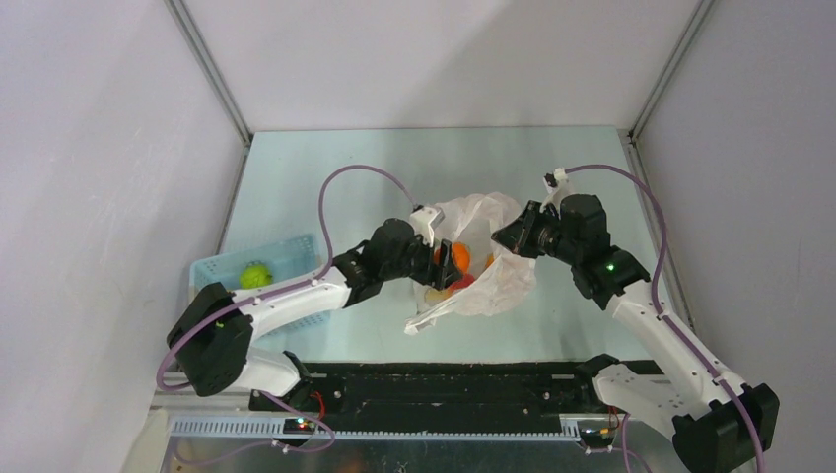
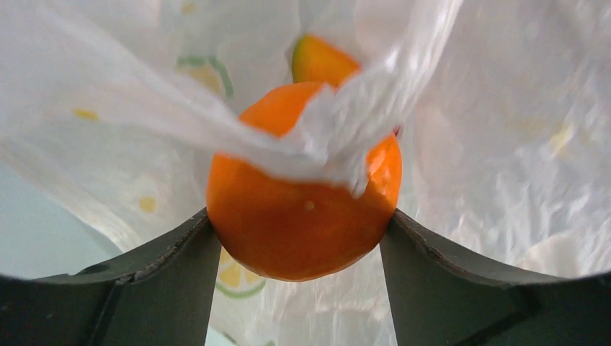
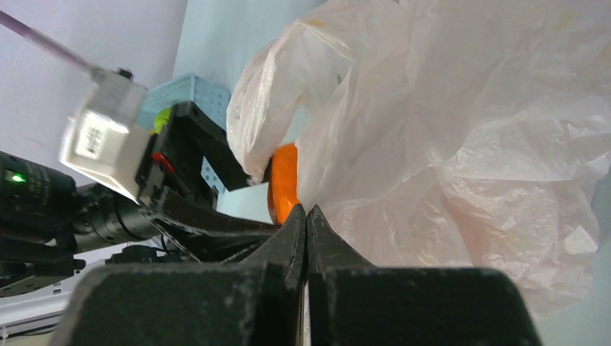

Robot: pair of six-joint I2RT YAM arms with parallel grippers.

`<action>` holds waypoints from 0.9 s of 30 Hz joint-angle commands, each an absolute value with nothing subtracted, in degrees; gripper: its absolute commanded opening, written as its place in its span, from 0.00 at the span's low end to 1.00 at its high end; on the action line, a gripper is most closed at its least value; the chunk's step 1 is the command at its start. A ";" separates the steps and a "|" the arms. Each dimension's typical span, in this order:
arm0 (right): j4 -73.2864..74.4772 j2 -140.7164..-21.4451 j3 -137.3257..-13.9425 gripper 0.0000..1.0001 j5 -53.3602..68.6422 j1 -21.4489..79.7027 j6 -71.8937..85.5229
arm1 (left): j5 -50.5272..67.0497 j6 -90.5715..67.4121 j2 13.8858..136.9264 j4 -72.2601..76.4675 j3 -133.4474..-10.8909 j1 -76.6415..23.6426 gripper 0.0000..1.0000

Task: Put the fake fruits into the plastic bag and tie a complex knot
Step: Pick up the fake fruit from the bin, then place the fake fruit in the plastic bag.

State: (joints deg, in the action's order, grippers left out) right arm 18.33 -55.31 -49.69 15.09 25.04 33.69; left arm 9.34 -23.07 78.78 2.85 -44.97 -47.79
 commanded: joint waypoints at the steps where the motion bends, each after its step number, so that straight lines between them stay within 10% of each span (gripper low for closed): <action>1: 15.22 -53.56 -49.11 0.00 15.01 25.40 32.51 | 2.81 -25.74 79.77 9.79 -48.74 -48.02 0.61; 27: 14.77 -52.88 -48.38 0.00 15.40 25.58 31.68 | -4.15 -30.94 92.18 11.73 -55.90 -48.32 0.81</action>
